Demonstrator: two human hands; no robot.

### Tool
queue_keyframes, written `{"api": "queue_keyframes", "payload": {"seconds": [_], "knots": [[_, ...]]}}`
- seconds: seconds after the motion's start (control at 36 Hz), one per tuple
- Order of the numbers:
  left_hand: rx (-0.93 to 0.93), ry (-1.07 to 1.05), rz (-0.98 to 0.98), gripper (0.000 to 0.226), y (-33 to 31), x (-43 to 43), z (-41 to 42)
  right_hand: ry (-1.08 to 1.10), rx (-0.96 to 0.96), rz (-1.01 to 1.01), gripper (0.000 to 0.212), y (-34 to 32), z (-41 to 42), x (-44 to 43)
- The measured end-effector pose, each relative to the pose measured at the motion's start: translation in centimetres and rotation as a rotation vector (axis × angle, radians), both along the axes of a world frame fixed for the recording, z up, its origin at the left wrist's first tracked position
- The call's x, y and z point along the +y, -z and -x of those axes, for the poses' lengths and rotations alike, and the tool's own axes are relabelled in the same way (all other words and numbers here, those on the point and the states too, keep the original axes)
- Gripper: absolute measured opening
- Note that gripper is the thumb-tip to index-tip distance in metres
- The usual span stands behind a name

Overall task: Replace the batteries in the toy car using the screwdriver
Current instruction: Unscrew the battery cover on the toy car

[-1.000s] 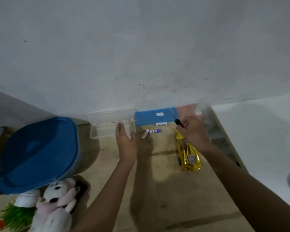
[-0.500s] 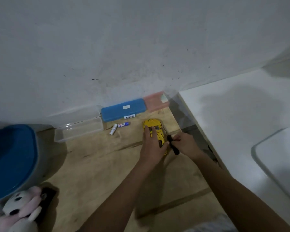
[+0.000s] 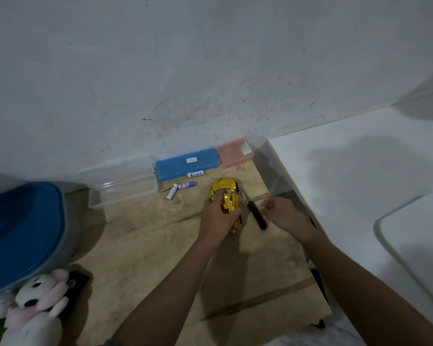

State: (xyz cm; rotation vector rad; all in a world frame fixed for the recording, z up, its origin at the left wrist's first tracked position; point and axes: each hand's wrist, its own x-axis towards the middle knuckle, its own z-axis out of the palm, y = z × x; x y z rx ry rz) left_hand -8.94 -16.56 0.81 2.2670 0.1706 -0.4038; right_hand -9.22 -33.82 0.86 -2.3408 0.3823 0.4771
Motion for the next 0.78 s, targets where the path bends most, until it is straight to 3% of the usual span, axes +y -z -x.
{"api": "queue_keyframes", "payload": {"seconds": [0.14,0.28,0.47,0.56,0.69,0.78], "knots": [[-0.039,-0.172,0.290,0.070,-1.1,2.7,0.7,-0.034,-0.186,-0.152,0.024,-2.4,-1.7,2.0],[-0.066,-0.183,0.579,0.062,-2.7,5.5,1.2,-0.215,-0.090,-0.432,0.057,-4.8,-3.2,5.2],[-0.017,-0.143,0.847,0.062,-5.9,9.1,1.5,-0.275,0.084,-0.814,0.093,-6.9,-4.6,8.3],[0.032,-0.106,0.869,0.070,-7.0,10.1,1.7,-0.278,0.108,-0.907,0.079,-7.7,-4.8,9.6],[0.048,0.049,0.689,0.067,-8.1,10.9,1.8,-0.256,0.082,-0.947,0.049,-8.3,-4.9,11.1],[0.024,0.124,0.632,0.080,-8.5,10.9,2.2,-0.268,0.118,-0.988,0.047,-8.7,-4.9,11.6]]}}
